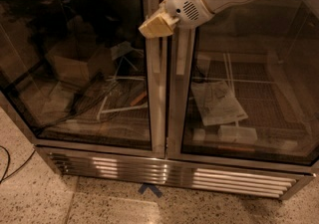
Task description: Place blue chip bag into bottom drawer
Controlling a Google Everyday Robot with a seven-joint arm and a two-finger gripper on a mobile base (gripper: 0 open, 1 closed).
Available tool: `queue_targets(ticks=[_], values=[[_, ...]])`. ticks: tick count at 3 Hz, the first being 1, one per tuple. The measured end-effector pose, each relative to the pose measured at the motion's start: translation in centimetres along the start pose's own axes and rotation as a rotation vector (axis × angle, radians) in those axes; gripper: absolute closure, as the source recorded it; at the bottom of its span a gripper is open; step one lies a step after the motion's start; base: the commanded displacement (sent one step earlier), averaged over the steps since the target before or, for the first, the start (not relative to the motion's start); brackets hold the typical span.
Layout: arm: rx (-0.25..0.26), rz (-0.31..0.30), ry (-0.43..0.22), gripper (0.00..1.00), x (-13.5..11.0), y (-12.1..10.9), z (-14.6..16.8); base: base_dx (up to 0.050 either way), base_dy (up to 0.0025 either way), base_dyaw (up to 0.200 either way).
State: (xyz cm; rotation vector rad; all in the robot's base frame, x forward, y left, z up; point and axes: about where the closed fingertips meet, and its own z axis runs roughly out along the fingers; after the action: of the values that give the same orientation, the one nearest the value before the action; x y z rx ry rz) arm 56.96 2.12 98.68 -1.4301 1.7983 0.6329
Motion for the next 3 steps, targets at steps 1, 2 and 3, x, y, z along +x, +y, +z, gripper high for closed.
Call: queue_targets(ticks=[1, 2, 3], values=[[0.013, 0.002, 0.013, 1.0, 0.07, -0.09, 0.07, 0.0, 0.0, 0.0], [0.028, 0.004, 0.026, 1.0, 0.2, -0.23, 0.09, 0.0, 0.0, 0.0], [0.059, 0.008, 0.053, 1.0, 0.34, -0.51, 0.25, 0.0, 0.0, 0.0]])
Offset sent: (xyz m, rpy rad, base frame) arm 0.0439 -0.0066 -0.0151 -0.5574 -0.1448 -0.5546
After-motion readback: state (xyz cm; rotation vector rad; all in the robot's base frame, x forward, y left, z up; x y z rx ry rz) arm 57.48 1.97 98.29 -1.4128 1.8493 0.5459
